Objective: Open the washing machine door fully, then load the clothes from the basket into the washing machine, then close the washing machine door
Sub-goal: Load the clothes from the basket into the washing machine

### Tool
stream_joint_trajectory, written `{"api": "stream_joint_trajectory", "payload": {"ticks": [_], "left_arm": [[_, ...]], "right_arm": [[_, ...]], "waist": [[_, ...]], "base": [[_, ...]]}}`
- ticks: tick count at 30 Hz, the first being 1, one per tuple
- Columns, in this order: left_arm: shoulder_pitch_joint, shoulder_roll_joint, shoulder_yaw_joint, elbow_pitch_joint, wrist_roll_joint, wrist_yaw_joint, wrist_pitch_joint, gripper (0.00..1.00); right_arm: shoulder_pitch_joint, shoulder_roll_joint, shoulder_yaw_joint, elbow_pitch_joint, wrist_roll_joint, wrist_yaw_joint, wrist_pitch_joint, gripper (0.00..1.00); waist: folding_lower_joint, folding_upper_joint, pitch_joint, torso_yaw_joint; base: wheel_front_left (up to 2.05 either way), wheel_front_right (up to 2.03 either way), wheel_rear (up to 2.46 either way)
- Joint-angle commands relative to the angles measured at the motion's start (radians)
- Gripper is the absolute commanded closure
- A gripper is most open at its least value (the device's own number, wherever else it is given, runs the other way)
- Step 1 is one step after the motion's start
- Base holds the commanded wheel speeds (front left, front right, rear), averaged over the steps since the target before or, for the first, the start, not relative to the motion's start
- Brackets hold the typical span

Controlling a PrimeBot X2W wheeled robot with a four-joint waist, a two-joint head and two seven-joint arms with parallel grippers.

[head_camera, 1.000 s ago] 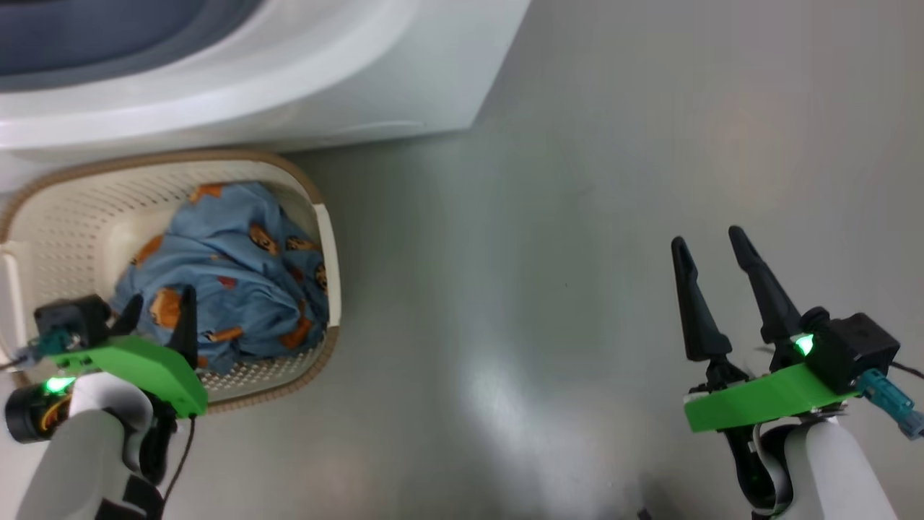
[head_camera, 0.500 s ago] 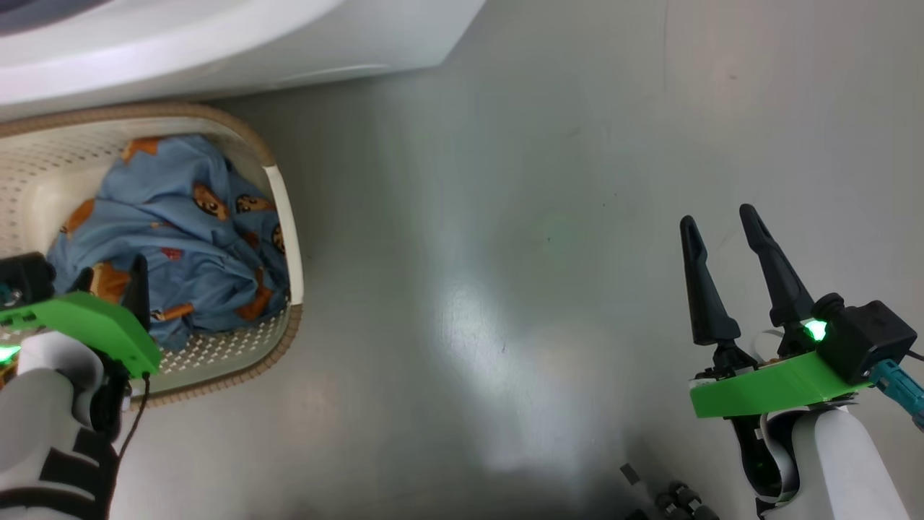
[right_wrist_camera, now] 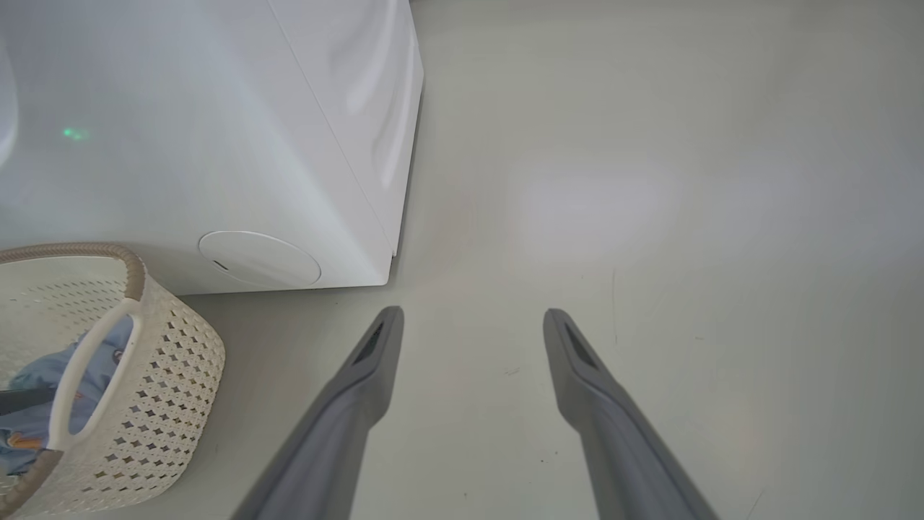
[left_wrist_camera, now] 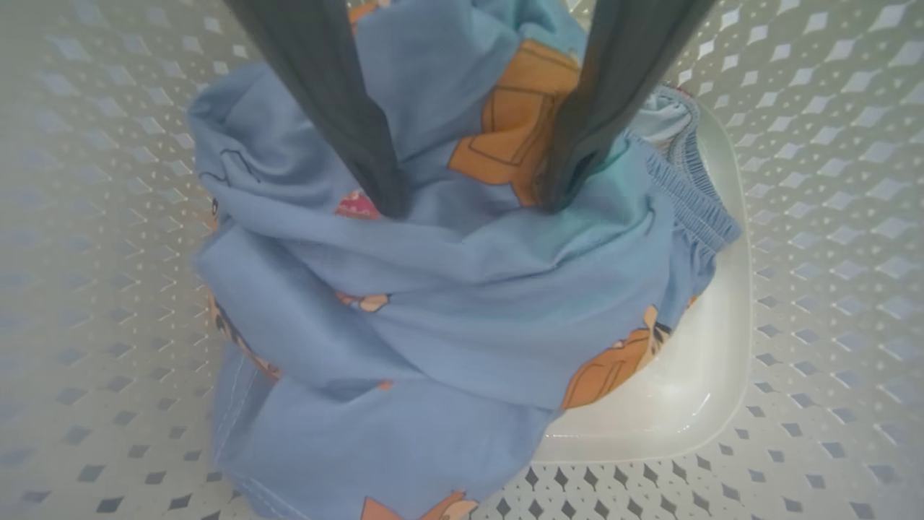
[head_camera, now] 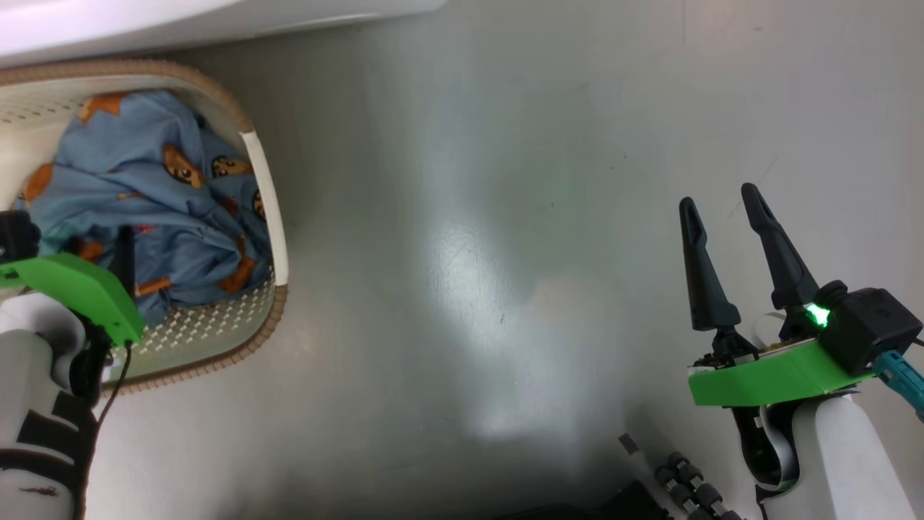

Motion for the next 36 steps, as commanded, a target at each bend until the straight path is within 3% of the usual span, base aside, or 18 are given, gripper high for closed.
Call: {"api": "stream_joint_trajectory", "payload": {"ticks": [1,10,24,25,26,27,36], "left_arm": [[0.013,0.055,0.007,-0.003,-0.015,-0.001,0.007,0.00],[-0.028,0.078,-0.070,-0.015,-0.038,-0.001,0.023,0.00],[-0.063,0.062,-0.175,0.038,-0.065,-0.001,0.010,0.02],[-0.065,0.060,-0.183,0.042,-0.063,-0.001,0.005,0.42],[-0.068,0.057,-0.188,0.048,-0.062,-0.001,0.000,0.67],[-0.069,0.054,-0.191,0.055,-0.062,-0.001,-0.006,0.98],[-0.031,0.025,-0.181,0.096,-0.105,-0.001,-0.114,1.00]], "right_arm": [[0.021,-0.005,0.025,-0.025,-0.005,0.002,-0.005,0.00],[0.009,-0.009,0.028,-0.045,-0.002,0.002,-0.005,0.00],[-0.002,-0.010,0.016,-0.056,0.005,0.002,-0.005,0.00],[-0.002,-0.009,0.015,-0.056,0.005,0.002,-0.005,0.00],[-0.002,-0.009,0.013,-0.056,0.006,0.002,-0.005,0.00],[-0.002,-0.009,0.013,-0.056,0.007,0.002,-0.005,0.00],[-0.003,-0.007,0.006,-0.039,0.011,0.002,-0.005,0.00]], "waist": [[0.0000,-0.0001,0.015,0.001],[0.0000,-0.0001,0.059,-0.010],[0.0000,-0.0001,0.078,-0.022],[0.0000,-0.0001,0.078,-0.022],[0.0000,-0.0001,0.077,-0.021],[0.0000,-0.0001,0.076,-0.021],[0.0000,-0.0001,0.018,-0.009]], "base": [[0.00,0.00,0.00],[0.00,0.00,0.00],[0.00,0.00,0.00],[0.00,0.00,0.00],[0.00,0.00,0.00],[0.00,0.00,0.00],[0.00,0.00,0.00]]}}
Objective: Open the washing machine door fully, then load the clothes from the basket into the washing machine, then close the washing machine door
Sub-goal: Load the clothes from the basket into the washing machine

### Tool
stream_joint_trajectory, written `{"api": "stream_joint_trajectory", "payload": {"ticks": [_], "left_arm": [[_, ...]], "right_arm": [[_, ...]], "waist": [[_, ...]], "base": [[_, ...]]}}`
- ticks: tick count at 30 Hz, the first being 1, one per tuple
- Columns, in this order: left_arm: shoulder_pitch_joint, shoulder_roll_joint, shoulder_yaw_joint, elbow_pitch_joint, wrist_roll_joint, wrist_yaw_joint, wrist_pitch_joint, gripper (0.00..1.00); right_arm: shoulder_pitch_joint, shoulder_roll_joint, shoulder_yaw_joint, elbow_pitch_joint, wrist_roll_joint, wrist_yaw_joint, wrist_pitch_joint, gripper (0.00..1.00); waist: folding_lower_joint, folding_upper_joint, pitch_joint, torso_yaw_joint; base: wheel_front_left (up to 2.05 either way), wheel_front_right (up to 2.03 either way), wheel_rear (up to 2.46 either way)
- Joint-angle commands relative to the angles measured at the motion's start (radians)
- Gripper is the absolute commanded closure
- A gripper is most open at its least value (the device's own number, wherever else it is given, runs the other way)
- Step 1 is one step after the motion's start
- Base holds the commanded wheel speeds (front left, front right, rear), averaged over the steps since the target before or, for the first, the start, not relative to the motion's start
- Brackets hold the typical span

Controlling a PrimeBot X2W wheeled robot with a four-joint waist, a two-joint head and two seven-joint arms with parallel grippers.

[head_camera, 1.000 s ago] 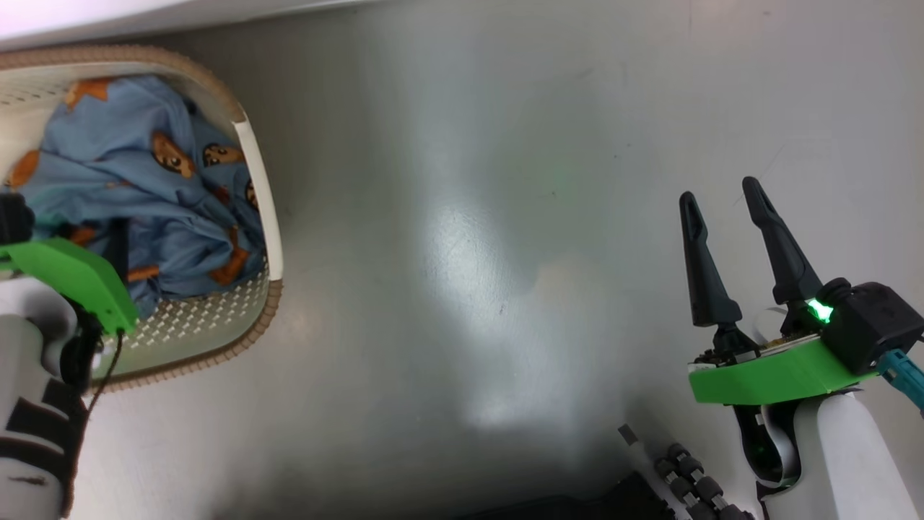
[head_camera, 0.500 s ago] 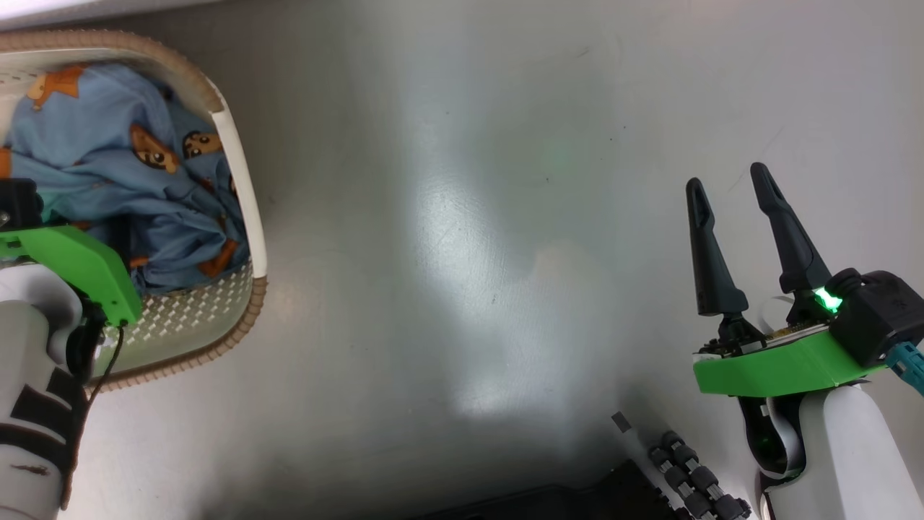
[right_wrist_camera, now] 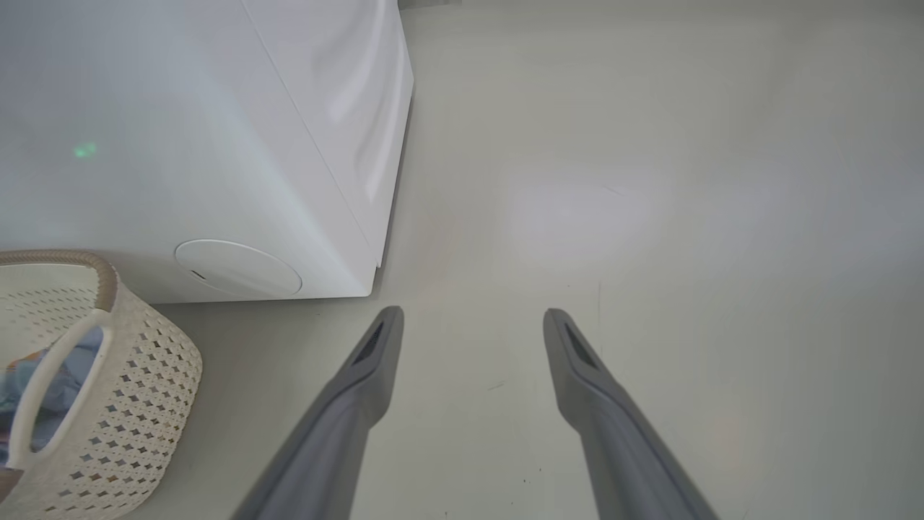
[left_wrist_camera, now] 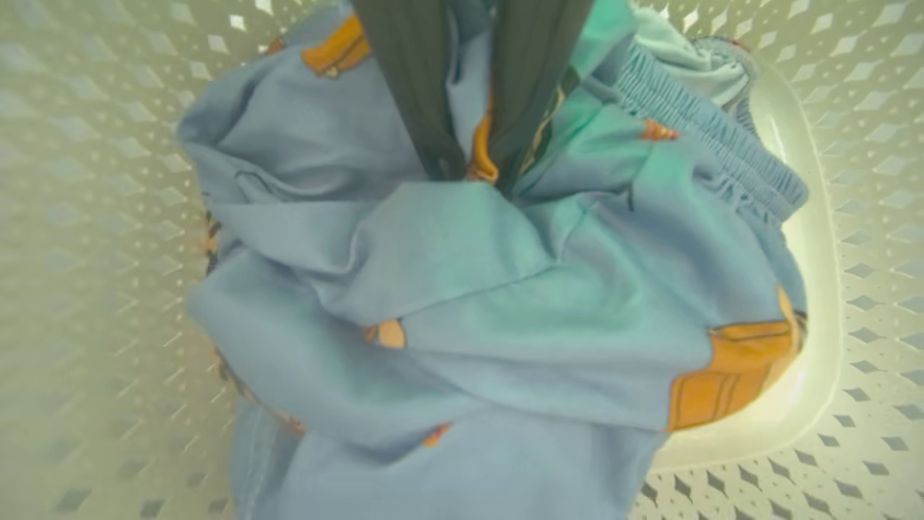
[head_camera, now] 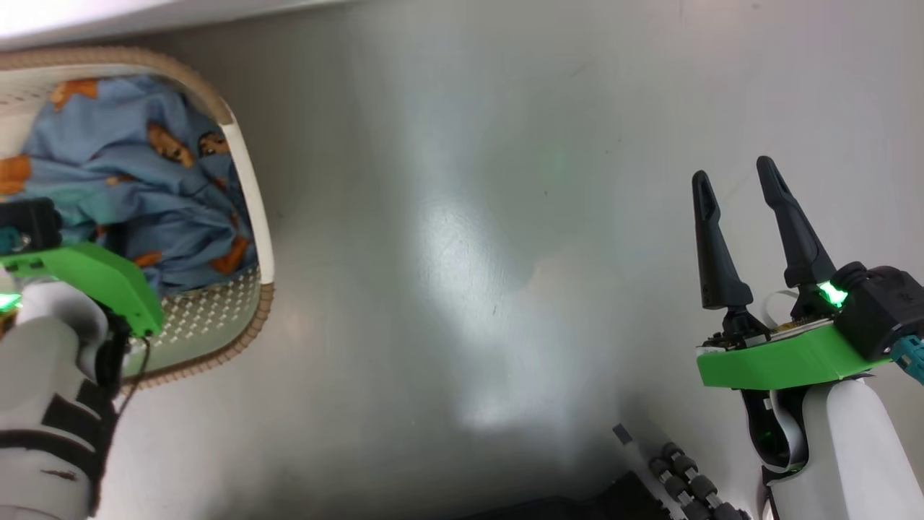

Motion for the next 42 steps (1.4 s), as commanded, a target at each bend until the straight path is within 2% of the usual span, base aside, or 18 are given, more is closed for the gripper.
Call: {"api": "stream_joint_trajectory", "payload": {"ticks": [1,5,7,11,12,14,15,17,30,42], "left_arm": [[0.061,0.024,0.031,-0.002,-0.023,-0.001,-0.038,1.00],[0.098,0.010,0.046,-0.010,-0.037,0.000,-0.085,1.00],[0.145,-0.007,0.063,-0.045,-0.040,0.005,-0.101,1.00],[0.235,-0.017,0.134,-0.219,-0.018,0.042,-0.102,1.00],[0.235,-0.017,0.134,-0.219,-0.018,0.042,-0.102,1.00],[0.333,-0.040,0.199,-0.355,0.017,0.068,-0.103,1.00],[0.333,-0.040,0.199,-0.355,0.017,0.068,-0.103,1.00],[0.430,-0.066,0.263,-0.468,0.058,0.080,-0.103,1.00],[0.759,-0.173,0.446,-0.750,0.198,0.062,-0.103,1.00],[0.958,-0.222,0.478,-0.929,0.237,0.042,-0.103,1.00]], "right_arm": [[0.035,-0.001,0.018,-0.010,0.009,0.002,-0.005,0.00],[0.041,0.000,0.017,0.001,0.009,0.002,-0.005,0.00],[0.050,0.000,0.020,0.016,0.005,0.002,-0.005,0.00],[0.071,-0.001,0.014,0.035,0.002,0.002,-0.005,0.00],[0.071,-0.001,0.014,0.035,0.002,0.002,-0.005,0.00],[0.092,-0.001,0.007,0.047,0.002,0.002,-0.005,0.00],[0.092,-0.001,0.007,0.047,0.002,0.002,-0.005,0.00],[0.120,0.000,0.005,0.059,0.003,0.002,-0.005,0.00],[0.270,0.004,0.005,0.106,0.011,0.002,-0.005,0.00],[0.382,0.005,0.015,0.105,0.001,0.002,-0.005,0.00]], "waist": [[0.0000,0.0000,-0.040,0.015],[0.0000,0.0000,-0.091,0.034],[0.0000,0.0000,-0.151,0.058],[0.0000,0.0000,-0.239,0.095],[0.0000,0.0000,-0.239,0.095],[0.0000,0.0000,-0.313,0.117],[0.0000,0.0000,-0.313,0.117],[0.0000,0.0000,-0.388,0.134],[0.0000,0.0000,-0.684,0.159],[0.0000,0.0000,-0.888,0.183]], "base": [[0.00,0.00,0.00],[0.00,0.00,0.00],[0.00,0.00,0.00],[0.00,0.00,0.00],[0.00,0.00,0.00],[0.00,0.00,0.00],[0.00,0.00,0.00],[0.00,0.00,0.00],[0.00,0.00,0.00],[0.00,0.00,0.00]]}}
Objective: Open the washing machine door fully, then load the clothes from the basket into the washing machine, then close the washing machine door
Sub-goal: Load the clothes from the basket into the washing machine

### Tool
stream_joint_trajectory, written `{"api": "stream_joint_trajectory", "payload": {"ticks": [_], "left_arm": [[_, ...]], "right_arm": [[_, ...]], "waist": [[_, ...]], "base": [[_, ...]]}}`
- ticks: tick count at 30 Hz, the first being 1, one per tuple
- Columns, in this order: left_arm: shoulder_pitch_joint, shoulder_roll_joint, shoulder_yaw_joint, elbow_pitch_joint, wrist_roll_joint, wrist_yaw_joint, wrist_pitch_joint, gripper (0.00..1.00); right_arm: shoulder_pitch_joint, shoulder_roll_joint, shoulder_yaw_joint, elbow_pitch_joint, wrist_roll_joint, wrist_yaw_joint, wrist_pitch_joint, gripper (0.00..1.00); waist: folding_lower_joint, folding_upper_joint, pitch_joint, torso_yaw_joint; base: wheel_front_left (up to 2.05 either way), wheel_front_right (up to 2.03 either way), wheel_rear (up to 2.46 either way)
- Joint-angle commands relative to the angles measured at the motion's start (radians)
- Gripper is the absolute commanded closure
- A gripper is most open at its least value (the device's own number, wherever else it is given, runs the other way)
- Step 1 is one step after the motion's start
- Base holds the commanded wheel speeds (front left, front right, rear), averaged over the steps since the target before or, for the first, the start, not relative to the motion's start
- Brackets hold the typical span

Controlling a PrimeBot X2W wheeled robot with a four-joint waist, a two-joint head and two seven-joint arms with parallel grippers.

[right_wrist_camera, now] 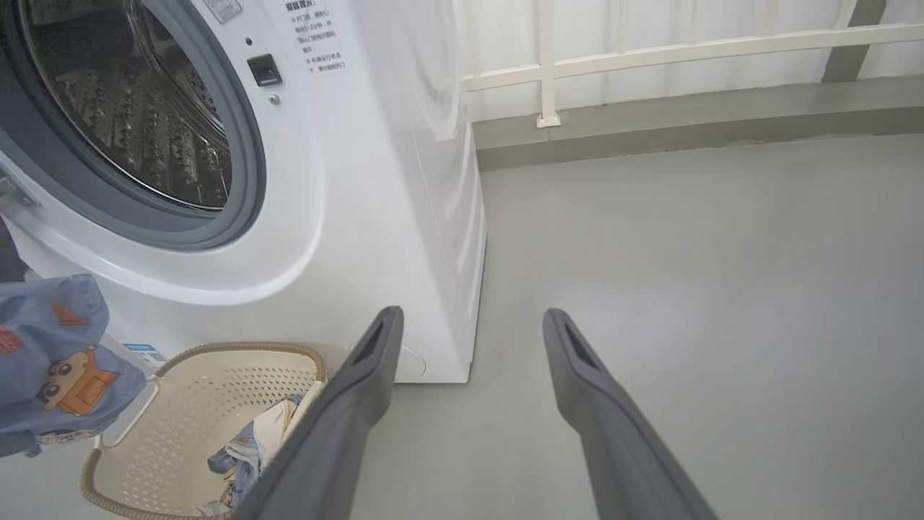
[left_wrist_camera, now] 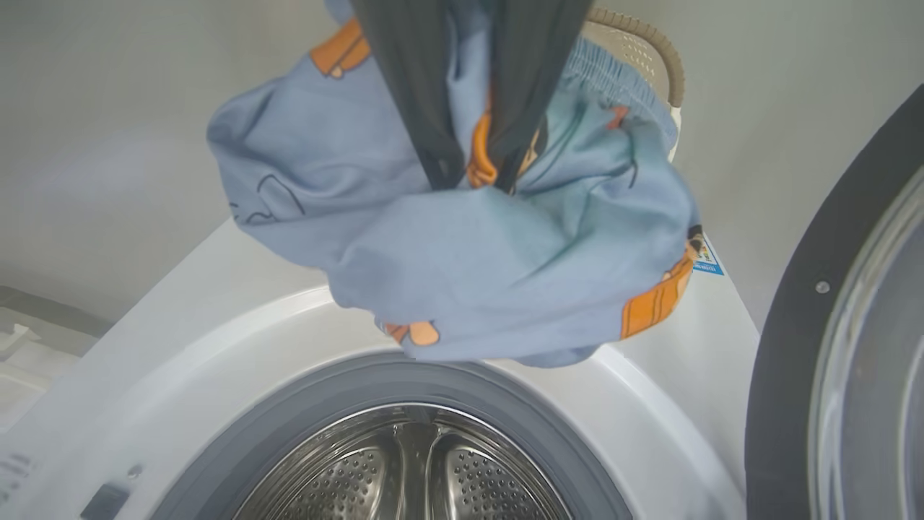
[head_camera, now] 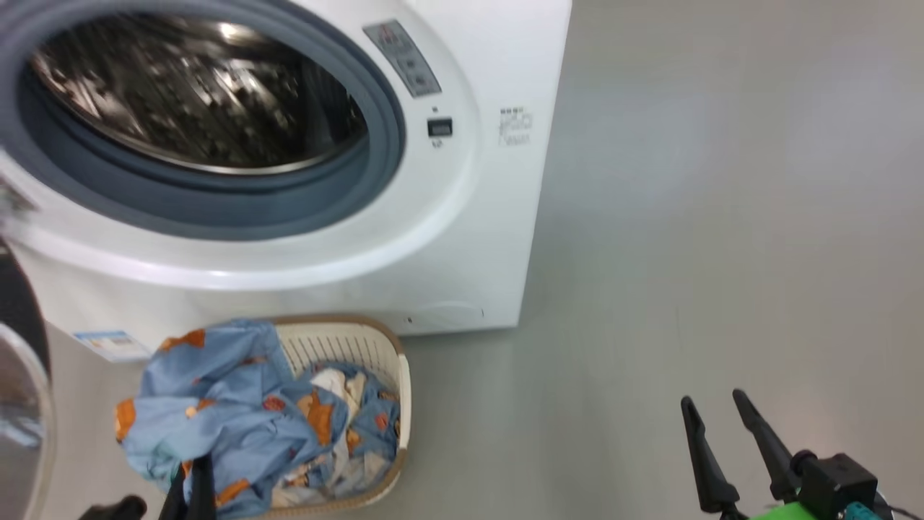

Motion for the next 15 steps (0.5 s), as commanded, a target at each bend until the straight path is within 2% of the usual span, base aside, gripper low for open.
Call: {"api": "stream_joint_trajectory", "payload": {"ticks": [1,7,15], "left_arm": [[0.014,0.009,0.035,-0.041,0.009,-0.003,-0.009,1.00],[0.089,0.007,0.013,-0.105,-0.007,0.011,-0.009,1.00],[0.146,0.007,-0.027,-0.180,-0.008,0.037,-0.009,1.00]], "right_arm": [[0.008,-0.004,0.029,-0.024,-0.002,0.002,-0.005,0.00],[0.055,-0.004,0.025,-0.023,-0.010,0.002,-0.005,0.00],[0.069,-0.004,0.017,-0.026,-0.022,0.002,-0.005,0.00]], "waist": [[0.0000,-0.0001,-0.114,0.029],[0.0000,-0.0001,-0.182,0.048],[0.0000,-0.0001,-0.211,0.058]], "base": [[0.00,0.00,0.00],[0.00,0.00,0.00],[0.00,0.00,0.00]]}}
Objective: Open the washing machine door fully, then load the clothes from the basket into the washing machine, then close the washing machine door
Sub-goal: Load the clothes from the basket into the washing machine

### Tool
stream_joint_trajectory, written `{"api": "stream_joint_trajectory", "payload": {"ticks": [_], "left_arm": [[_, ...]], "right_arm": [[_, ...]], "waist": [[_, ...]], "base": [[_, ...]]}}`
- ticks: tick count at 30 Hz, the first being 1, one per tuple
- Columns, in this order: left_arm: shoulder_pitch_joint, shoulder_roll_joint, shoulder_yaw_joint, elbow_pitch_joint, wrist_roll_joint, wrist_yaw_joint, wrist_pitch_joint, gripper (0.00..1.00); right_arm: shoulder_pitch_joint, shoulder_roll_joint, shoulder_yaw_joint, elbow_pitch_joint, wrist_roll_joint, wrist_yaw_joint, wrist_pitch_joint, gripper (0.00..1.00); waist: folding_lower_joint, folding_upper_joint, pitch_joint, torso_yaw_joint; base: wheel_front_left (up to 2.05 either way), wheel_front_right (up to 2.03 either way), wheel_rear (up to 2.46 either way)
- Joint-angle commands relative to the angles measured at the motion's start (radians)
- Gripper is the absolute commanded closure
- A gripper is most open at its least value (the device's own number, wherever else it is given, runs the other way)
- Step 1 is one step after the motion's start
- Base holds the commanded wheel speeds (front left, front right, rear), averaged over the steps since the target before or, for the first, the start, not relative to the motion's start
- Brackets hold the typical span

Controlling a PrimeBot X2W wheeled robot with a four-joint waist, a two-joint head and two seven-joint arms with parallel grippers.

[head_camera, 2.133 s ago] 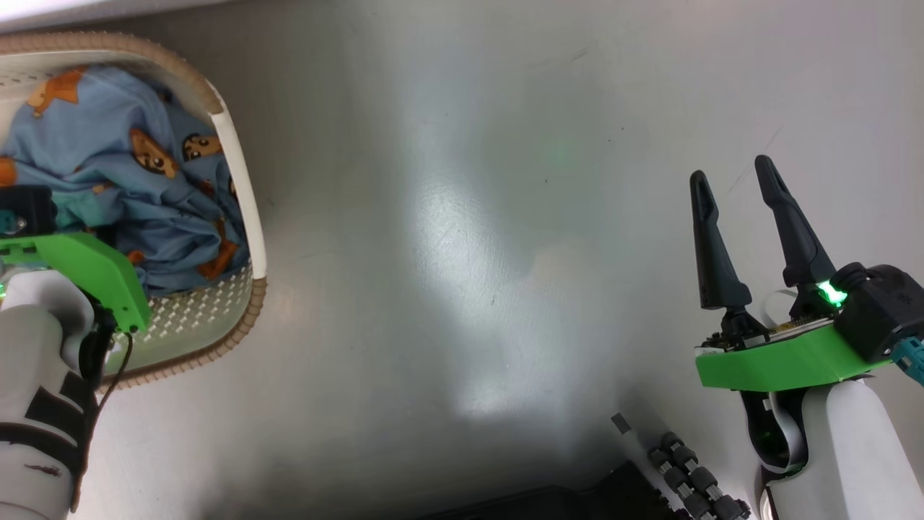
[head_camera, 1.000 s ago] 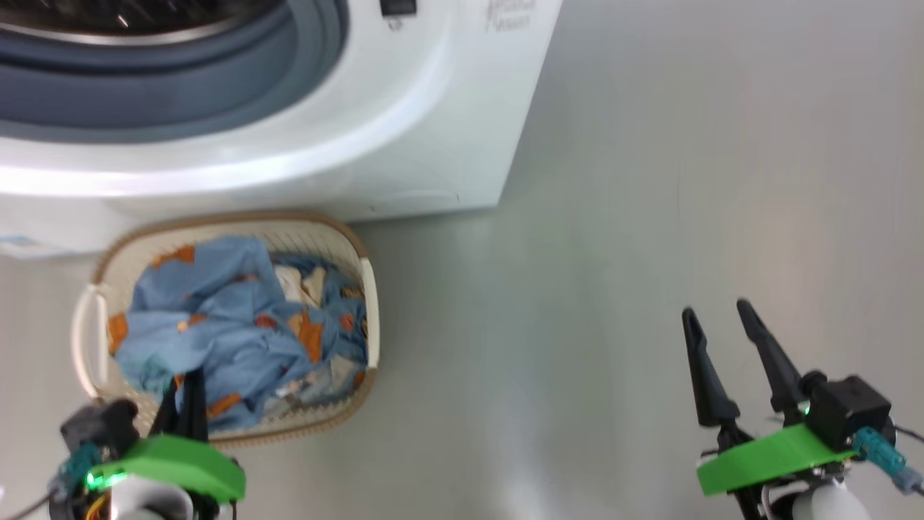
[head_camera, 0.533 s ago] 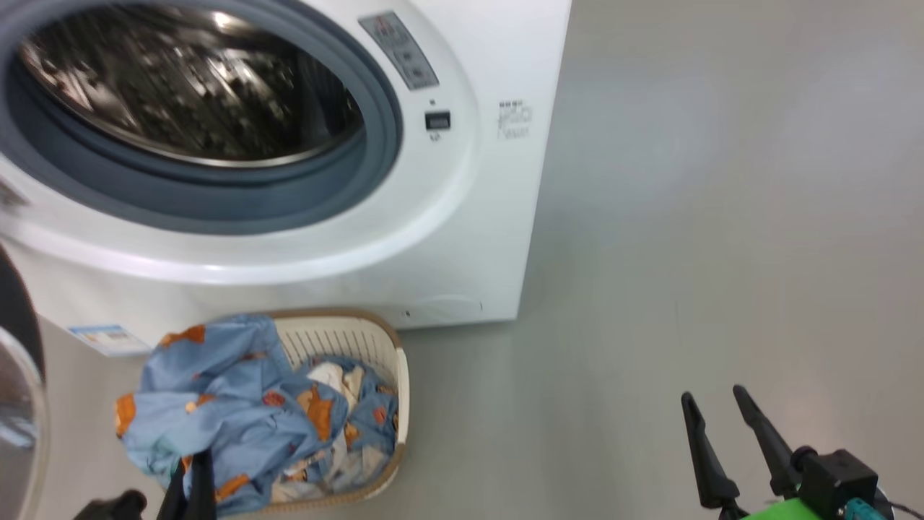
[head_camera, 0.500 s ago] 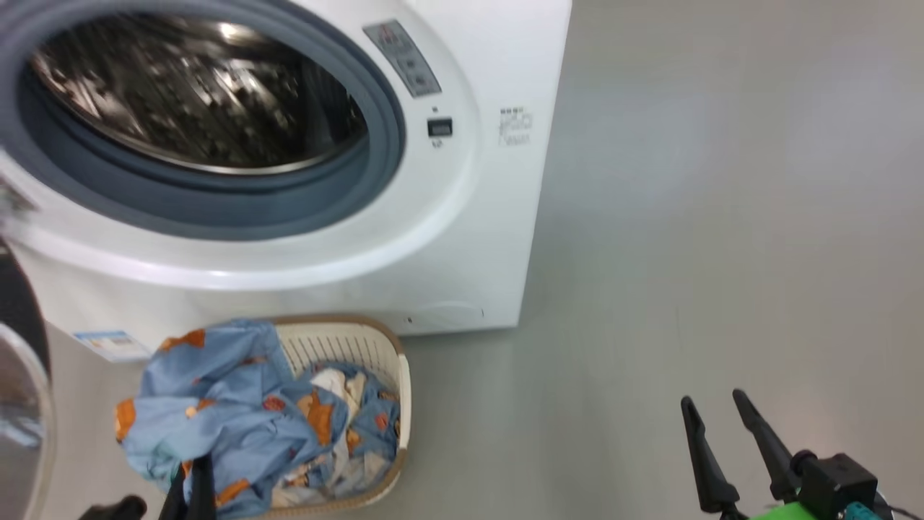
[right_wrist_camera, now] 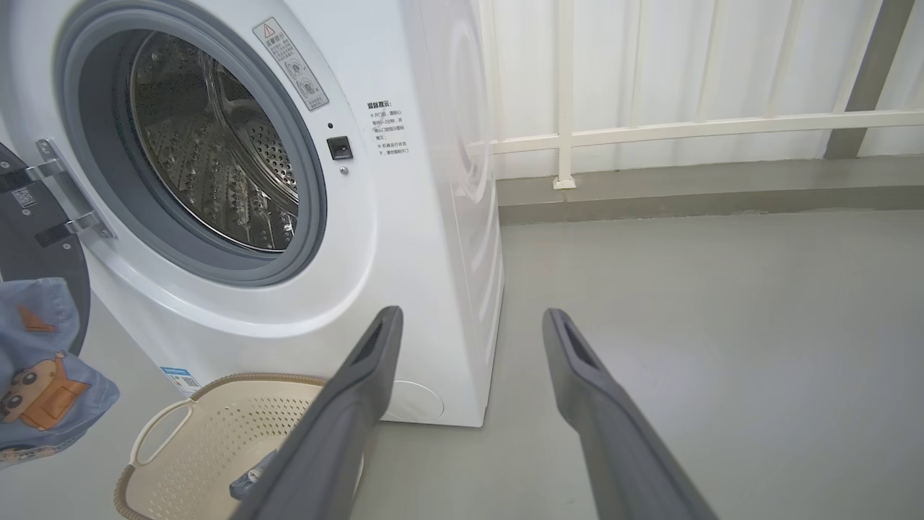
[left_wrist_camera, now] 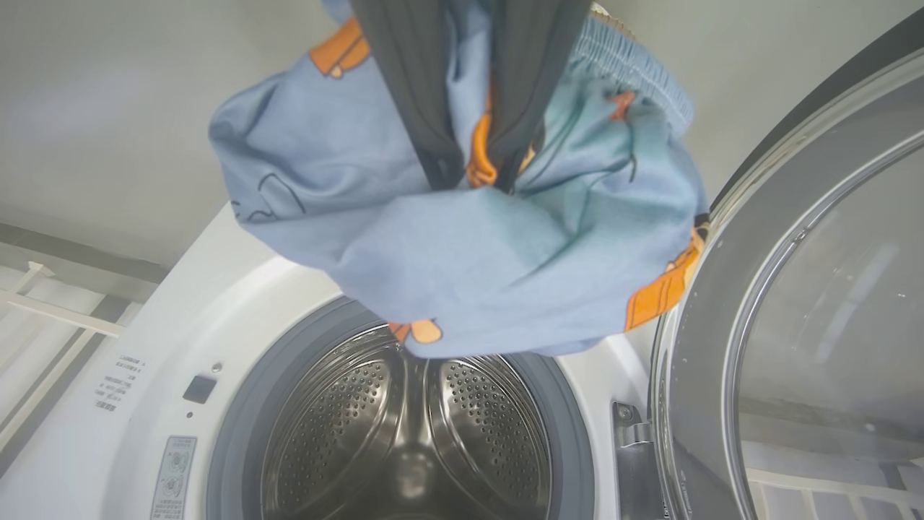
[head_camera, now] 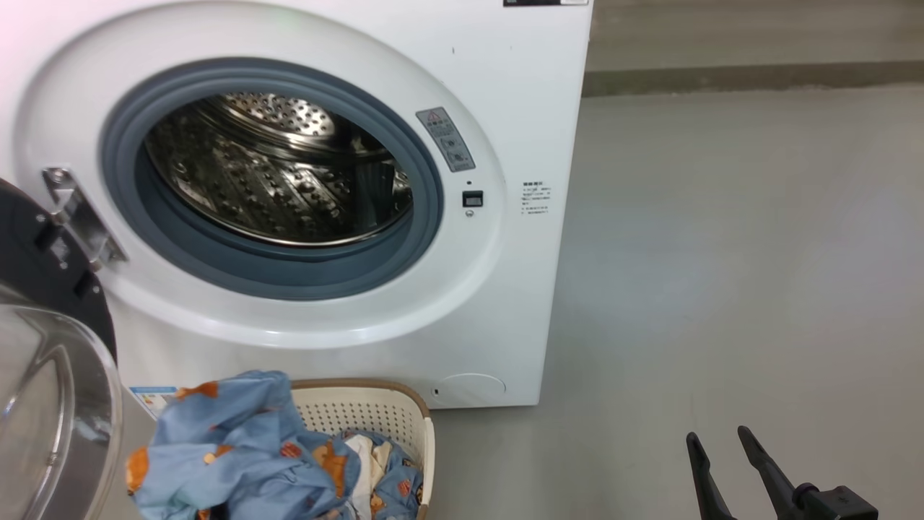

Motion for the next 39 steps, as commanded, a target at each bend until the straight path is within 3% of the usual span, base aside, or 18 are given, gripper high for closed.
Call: {"api": "stream_joint_trajectory", "payload": {"ticks": [1,28,39], "left_arm": [[-0.012,0.008,0.017,-0.041,-0.004,0.011,-0.009,1.00],[0.020,0.008,-0.019,-0.098,0.004,0.021,-0.009,1.00],[-0.061,0.008,-0.012,-0.050,0.001,0.011,-0.009,1.00]], "right_arm": [[-0.006,-0.007,0.020,-0.025,-0.013,0.002,-0.005,0.00],[0.004,-0.007,0.031,-0.021,0.007,0.002,-0.005,0.00],[-0.017,-0.007,0.045,-0.024,0.020,0.002,-0.005,0.00]], "waist": [[0.0000,0.0000,-0.020,0.015],[0.0000,0.0000,-0.031,0.003],[0.0000,0.0000,0.016,-0.036]], "base": [[0.00,0.00,0.00],[0.00,0.00,0.00],[0.00,0.00,0.00]]}}
